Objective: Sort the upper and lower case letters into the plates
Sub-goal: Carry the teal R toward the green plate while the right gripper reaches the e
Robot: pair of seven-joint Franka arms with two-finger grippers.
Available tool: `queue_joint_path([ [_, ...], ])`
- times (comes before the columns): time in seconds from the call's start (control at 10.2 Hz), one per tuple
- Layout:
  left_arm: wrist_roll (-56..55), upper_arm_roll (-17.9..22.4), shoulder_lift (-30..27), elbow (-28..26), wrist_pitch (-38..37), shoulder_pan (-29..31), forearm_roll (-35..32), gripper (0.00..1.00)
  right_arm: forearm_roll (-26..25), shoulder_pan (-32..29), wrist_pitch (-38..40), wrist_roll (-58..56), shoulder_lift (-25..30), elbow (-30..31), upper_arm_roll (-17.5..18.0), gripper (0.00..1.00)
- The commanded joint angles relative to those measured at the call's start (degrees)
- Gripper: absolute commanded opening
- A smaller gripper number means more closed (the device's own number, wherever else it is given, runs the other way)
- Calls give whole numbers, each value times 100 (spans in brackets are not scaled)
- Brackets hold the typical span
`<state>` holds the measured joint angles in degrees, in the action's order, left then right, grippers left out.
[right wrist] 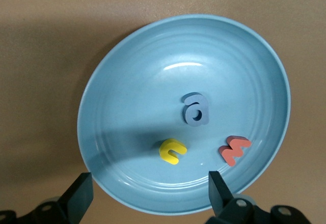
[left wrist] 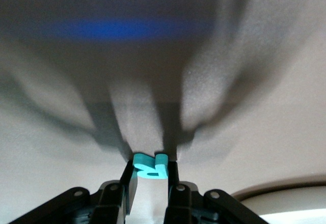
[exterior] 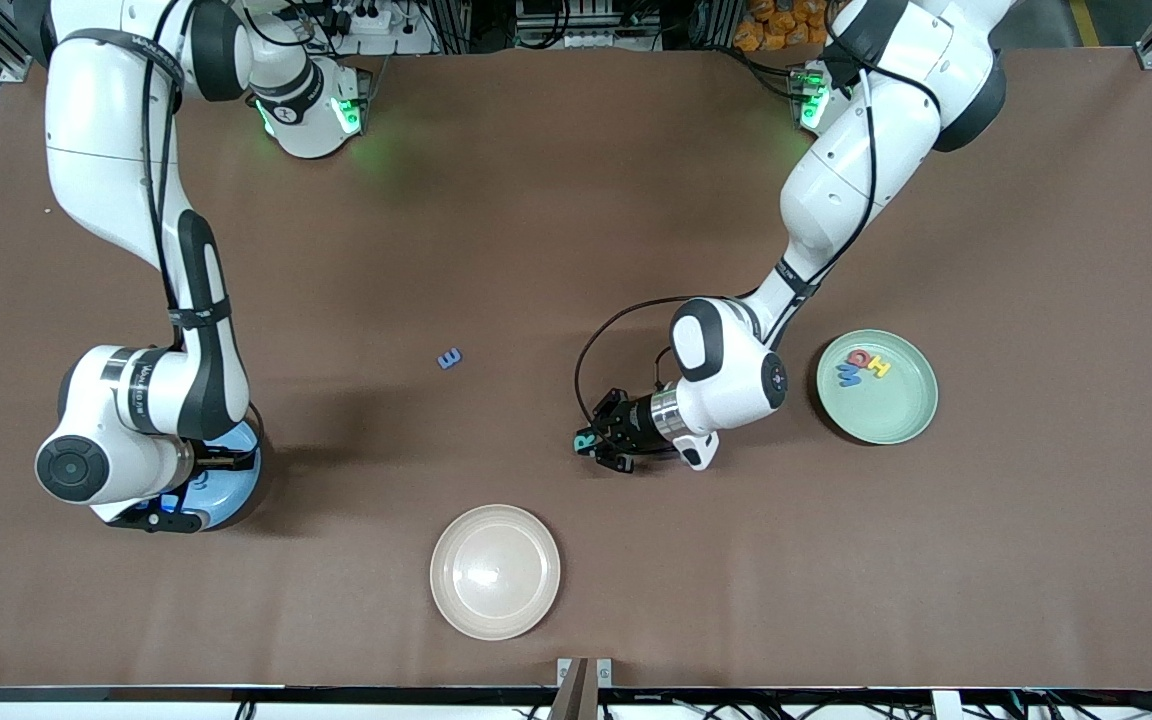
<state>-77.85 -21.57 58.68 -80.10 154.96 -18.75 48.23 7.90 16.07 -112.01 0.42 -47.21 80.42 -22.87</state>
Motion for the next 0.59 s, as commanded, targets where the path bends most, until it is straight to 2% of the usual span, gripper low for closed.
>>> queue_joint_path([
  [0.0,16,39,-41,-32,-203,38,-103,22,71,141,117,90,63,9,-16,100],
  [0.29,-71,39,-216,-32,-623,160,-94,22,89,483,240,493,185,88,-7,100],
  [0.49,-195,39,-366,-40,-949,275,-94,22,193,668,127,512,666,543,-7,100],
])
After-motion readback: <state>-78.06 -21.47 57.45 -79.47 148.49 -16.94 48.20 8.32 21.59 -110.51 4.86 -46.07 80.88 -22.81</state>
